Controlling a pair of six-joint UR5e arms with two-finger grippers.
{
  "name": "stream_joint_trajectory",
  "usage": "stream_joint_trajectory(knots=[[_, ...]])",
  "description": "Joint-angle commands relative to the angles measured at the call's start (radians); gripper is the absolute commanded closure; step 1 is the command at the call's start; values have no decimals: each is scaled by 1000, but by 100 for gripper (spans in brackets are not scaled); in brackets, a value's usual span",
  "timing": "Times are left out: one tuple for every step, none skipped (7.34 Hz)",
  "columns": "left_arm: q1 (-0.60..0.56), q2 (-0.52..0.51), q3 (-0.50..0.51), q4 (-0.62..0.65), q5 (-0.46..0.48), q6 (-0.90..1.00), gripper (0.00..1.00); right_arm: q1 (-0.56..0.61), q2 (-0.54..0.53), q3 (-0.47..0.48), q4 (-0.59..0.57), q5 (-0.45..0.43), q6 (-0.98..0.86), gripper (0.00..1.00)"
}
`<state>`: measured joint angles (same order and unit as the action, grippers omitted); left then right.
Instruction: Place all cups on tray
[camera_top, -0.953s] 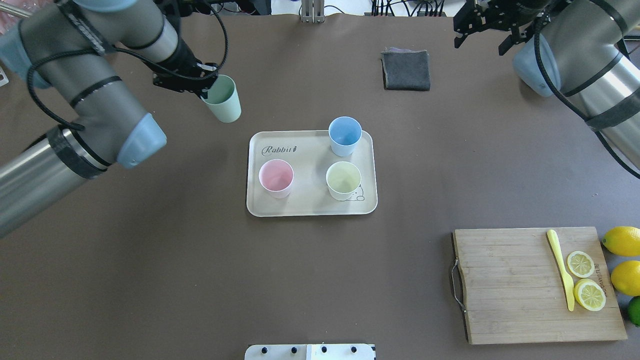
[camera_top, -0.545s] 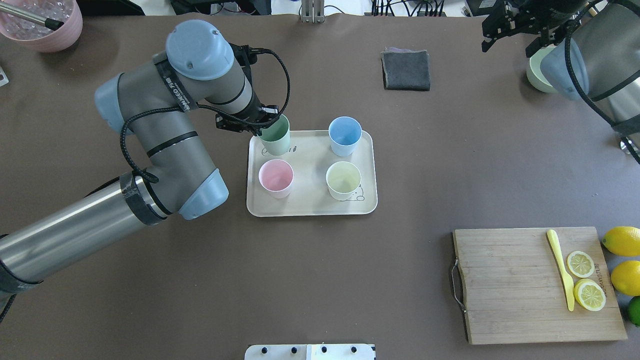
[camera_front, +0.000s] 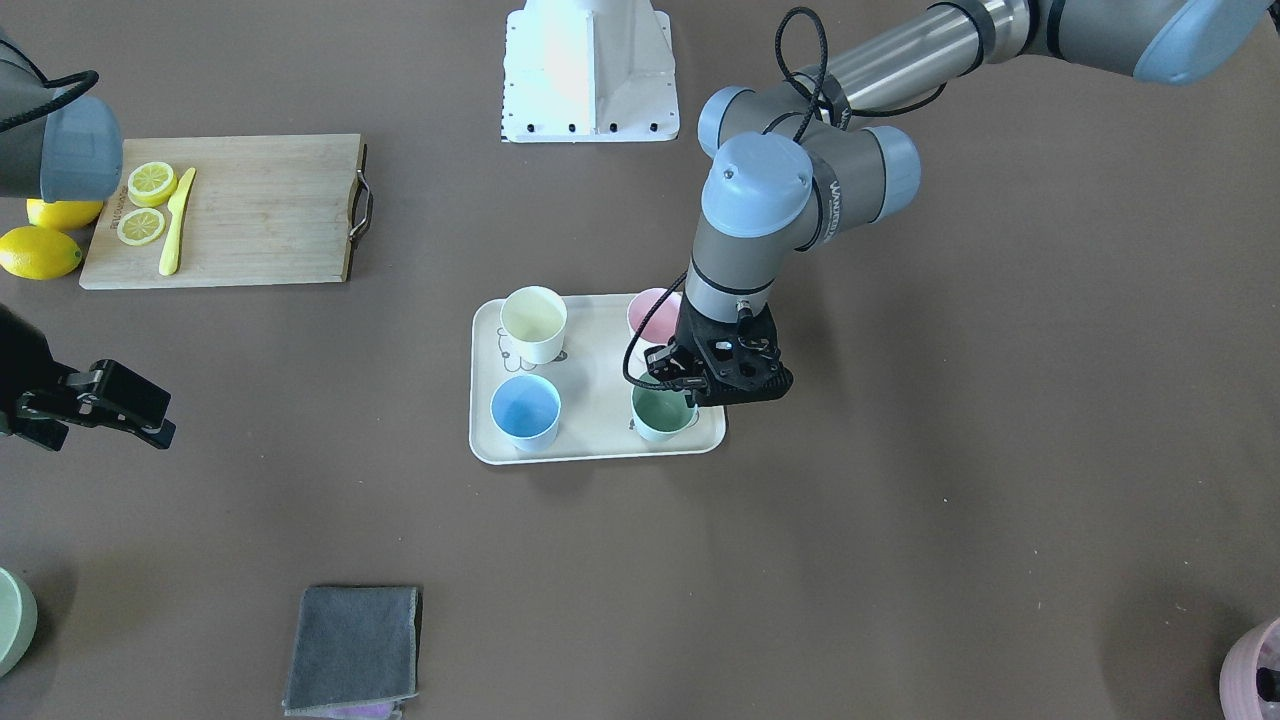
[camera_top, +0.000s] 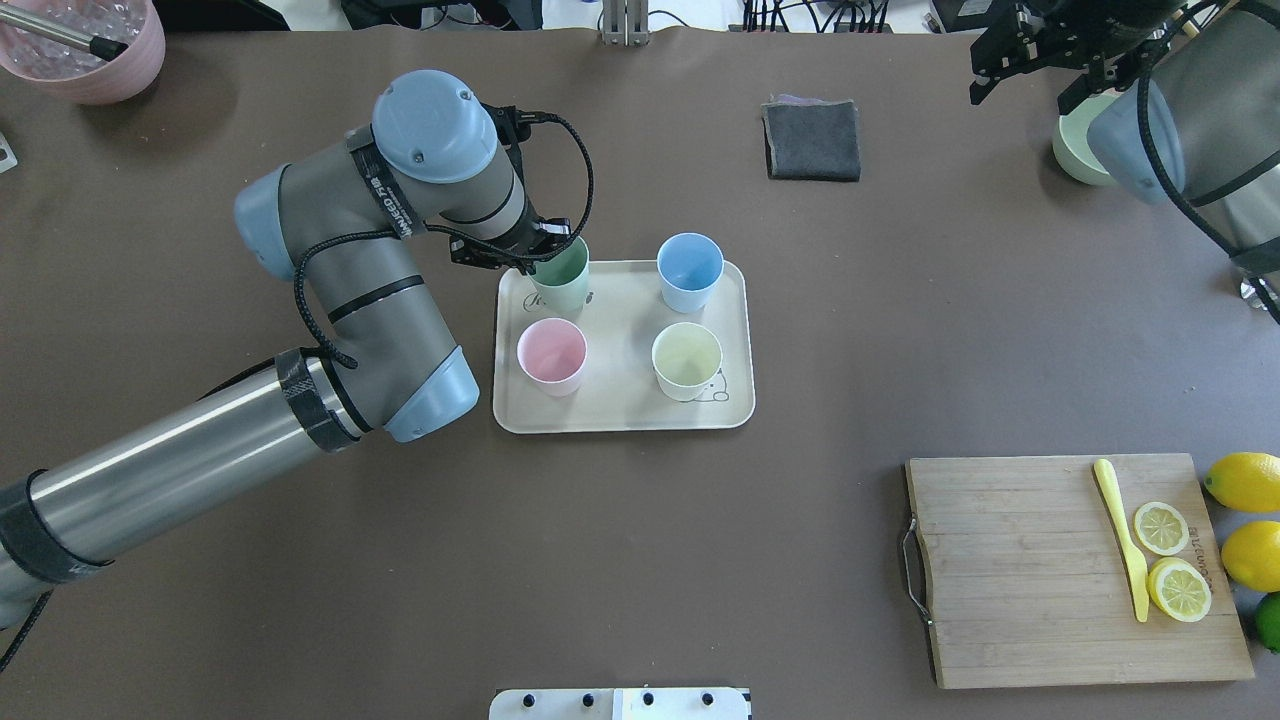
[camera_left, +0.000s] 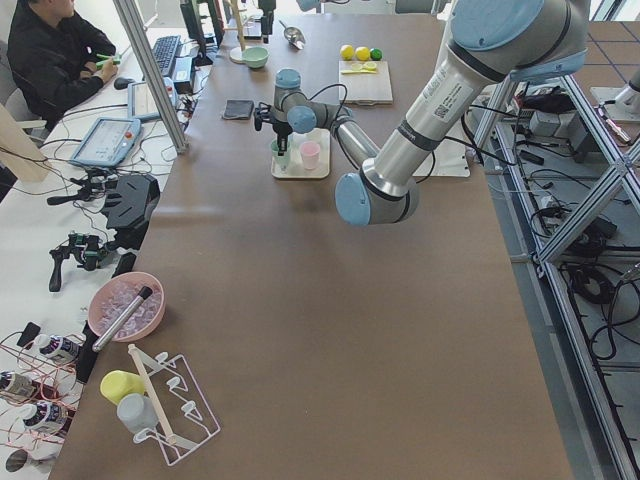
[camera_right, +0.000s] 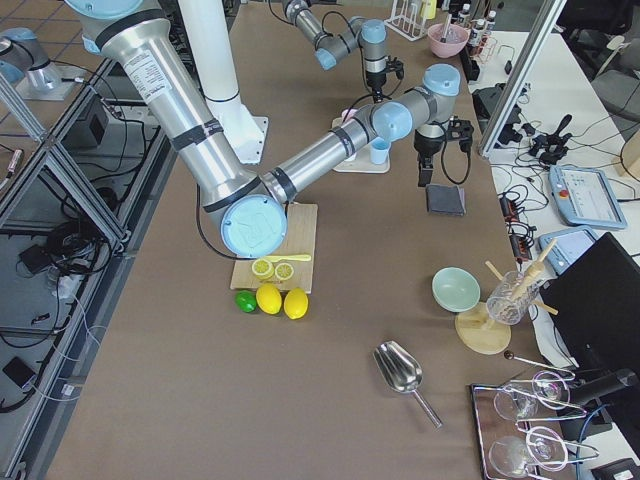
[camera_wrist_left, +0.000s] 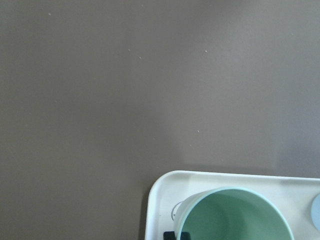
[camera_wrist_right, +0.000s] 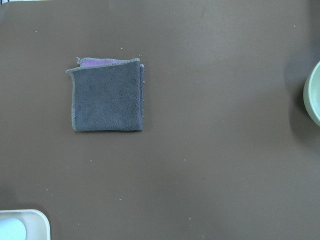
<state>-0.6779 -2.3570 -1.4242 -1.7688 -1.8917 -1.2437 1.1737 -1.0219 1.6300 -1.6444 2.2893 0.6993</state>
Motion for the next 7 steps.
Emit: stream_joint_trajectory(knots=[[5, 2, 1, -9, 10, 1, 81, -2, 0, -1, 0, -1, 0, 0], [3, 10, -5, -9, 11, 7, 3, -2, 0, -1, 0, 1, -1, 0], [1, 16, -30, -6, 13, 12, 2, -2, 2, -1, 0, 1, -1, 0], [-3, 68, -120, -6, 13, 13, 2, 0, 0, -1, 0, 5, -1, 0], [-68, 103, -207, 21, -16, 91, 2, 3, -10, 1, 0, 9, -1, 0], [-147, 111, -258, 107, -100, 268, 2, 6, -26, 7, 0, 9, -3, 0], [-241, 137, -309, 145, -118, 295, 2, 9, -52, 14, 0, 10, -36, 0]])
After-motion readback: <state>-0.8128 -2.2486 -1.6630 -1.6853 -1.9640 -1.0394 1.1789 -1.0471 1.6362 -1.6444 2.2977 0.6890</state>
